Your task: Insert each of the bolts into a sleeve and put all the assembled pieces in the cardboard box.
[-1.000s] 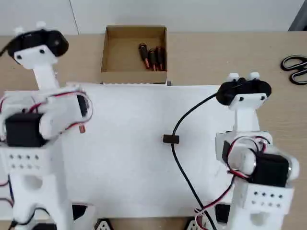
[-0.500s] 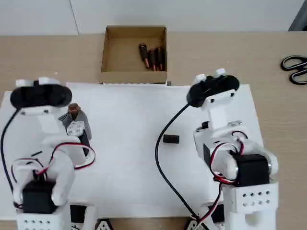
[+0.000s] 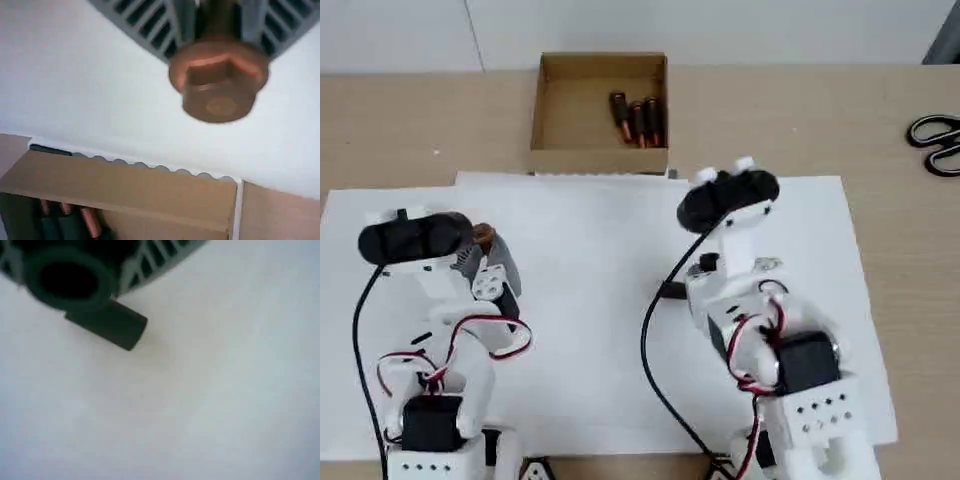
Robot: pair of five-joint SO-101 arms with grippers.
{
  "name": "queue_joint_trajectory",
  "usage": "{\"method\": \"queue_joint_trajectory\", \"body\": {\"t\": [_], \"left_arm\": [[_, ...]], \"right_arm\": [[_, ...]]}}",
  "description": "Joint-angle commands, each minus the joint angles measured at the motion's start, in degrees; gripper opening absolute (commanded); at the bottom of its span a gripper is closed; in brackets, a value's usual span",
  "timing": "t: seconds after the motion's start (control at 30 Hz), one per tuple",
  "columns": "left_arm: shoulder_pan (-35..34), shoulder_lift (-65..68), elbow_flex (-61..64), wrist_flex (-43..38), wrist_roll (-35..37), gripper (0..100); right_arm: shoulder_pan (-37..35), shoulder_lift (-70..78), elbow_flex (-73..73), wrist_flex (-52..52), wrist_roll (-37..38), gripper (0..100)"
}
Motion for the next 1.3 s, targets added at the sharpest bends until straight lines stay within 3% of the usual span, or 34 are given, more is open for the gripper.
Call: {"method": "queue_joint_trajectory", "body": {"t": [0.0, 0.33, 0.63, 0.97, 1.27], "left_arm": [[0.4, -2.0, 3.1, -5.4, 2.4, 1], [1.4, -10.9, 12.8, -15.0, 12.4, 1], [14.2, -20.0, 18.0, -14.9, 20.8, 1], [24.8, -19.7, 18.1, -14.9, 27.5, 1], [26.4, -19.6, 19.9, -15.0, 29.8, 1]], "right_arm": [[-3.6, -6.6, 7.6, -5.4, -0.1, 0.3], [-15.0, -25.5, 30.3, -17.3, 1.0, 0.2], [-16.7, -42.7, 40.7, -16.7, 9.3, 0.2], [-20.6, -42.5, 40.7, -17.2, 9.9, 0.2], [-22.8, -42.5, 40.8, -17.3, 7.1, 0.2]]}}
